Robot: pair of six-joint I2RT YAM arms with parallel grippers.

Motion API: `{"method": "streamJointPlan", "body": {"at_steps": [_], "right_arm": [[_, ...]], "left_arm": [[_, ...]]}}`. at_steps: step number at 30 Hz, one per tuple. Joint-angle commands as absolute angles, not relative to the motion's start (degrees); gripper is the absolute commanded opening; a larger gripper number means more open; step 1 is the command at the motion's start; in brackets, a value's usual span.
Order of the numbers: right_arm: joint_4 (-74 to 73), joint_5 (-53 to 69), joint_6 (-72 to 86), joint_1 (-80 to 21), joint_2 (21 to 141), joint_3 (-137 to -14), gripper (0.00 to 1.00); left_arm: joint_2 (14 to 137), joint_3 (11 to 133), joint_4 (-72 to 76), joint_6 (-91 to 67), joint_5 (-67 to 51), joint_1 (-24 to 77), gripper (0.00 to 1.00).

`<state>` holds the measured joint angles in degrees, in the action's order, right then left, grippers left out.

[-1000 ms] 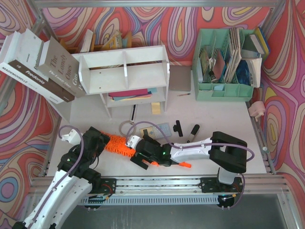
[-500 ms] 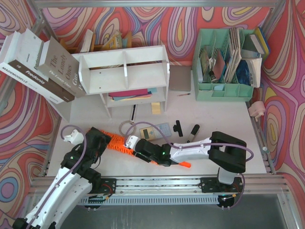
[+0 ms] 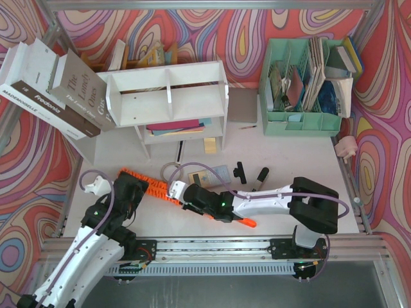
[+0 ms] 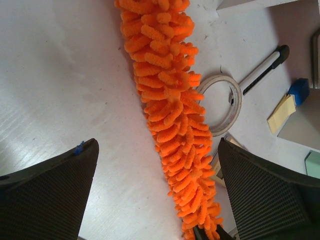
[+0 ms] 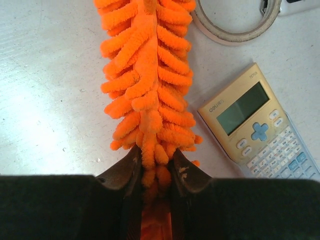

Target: Dust the bookshelf with a duster

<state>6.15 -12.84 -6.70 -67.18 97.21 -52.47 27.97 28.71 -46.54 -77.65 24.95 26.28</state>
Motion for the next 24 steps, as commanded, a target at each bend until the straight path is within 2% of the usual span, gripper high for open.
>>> {"method": "streamJointPlan", "body": {"at_steps": [1, 5, 24], "right_arm": [[6.35, -12.53, -8.31, -67.62, 94.13, -55.08, 0.06], [6.38, -12.80, -8.70, -68.48, 93.65, -56.09, 0.00], [8.40, -14.75, -7.95, -70.90, 94.03, -58.96, 0.00]], "left_arm": [[27.80, 29.05, -45.50, -79.53, 26.06, 26.28, 0.92], [29.02, 29.00, -44.16, -80.23, 25.44, 26.36, 0.90], [35.59, 25.72, -39.86, -83.85, 22.61, 26.19, 0.86]]}}
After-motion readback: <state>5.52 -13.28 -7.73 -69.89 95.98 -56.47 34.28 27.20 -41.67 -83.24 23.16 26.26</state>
